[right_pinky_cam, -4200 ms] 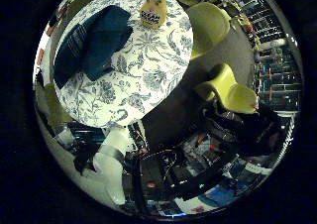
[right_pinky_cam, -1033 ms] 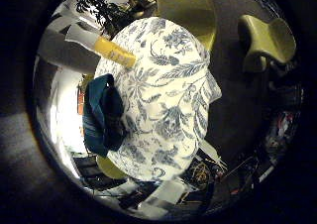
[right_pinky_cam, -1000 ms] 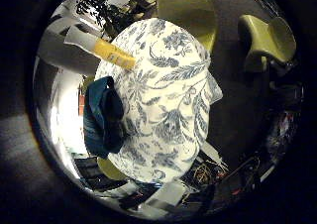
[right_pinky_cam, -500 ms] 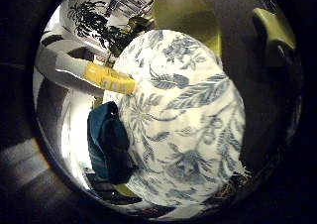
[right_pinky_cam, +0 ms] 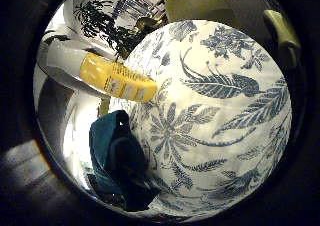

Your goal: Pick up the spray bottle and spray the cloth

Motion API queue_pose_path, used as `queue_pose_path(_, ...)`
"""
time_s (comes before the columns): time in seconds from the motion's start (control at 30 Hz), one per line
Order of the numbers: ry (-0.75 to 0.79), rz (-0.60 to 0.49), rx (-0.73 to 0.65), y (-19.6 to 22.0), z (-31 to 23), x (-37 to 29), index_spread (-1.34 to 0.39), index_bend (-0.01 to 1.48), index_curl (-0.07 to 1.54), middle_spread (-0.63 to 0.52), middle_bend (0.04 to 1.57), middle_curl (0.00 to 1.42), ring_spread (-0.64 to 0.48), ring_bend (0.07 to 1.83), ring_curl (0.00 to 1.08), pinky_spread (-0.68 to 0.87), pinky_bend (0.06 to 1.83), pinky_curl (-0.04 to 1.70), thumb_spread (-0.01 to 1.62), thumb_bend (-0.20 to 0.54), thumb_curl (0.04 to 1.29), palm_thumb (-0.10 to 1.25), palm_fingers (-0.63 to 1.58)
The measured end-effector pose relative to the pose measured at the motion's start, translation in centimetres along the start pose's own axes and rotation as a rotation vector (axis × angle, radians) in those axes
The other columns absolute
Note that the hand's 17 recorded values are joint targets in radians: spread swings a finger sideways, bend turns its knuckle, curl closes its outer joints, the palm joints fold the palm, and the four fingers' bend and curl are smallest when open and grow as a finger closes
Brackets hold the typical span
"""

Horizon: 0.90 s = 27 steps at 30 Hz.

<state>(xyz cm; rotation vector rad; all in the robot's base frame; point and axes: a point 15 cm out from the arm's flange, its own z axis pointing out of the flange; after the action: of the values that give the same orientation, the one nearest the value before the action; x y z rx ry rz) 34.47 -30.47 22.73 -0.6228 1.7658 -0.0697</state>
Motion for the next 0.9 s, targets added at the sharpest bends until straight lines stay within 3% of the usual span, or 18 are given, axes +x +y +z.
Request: queue_pose_path(0.9,-0.018,0.015,-0.026,-1.3,6.6,0.0,-0.09,0.15,0.25,0.2,0.33,0.36,0.24,0.36,0.28,0.38,0.39,0.31,0.94,-0.028,0.31,0.55,0.08)
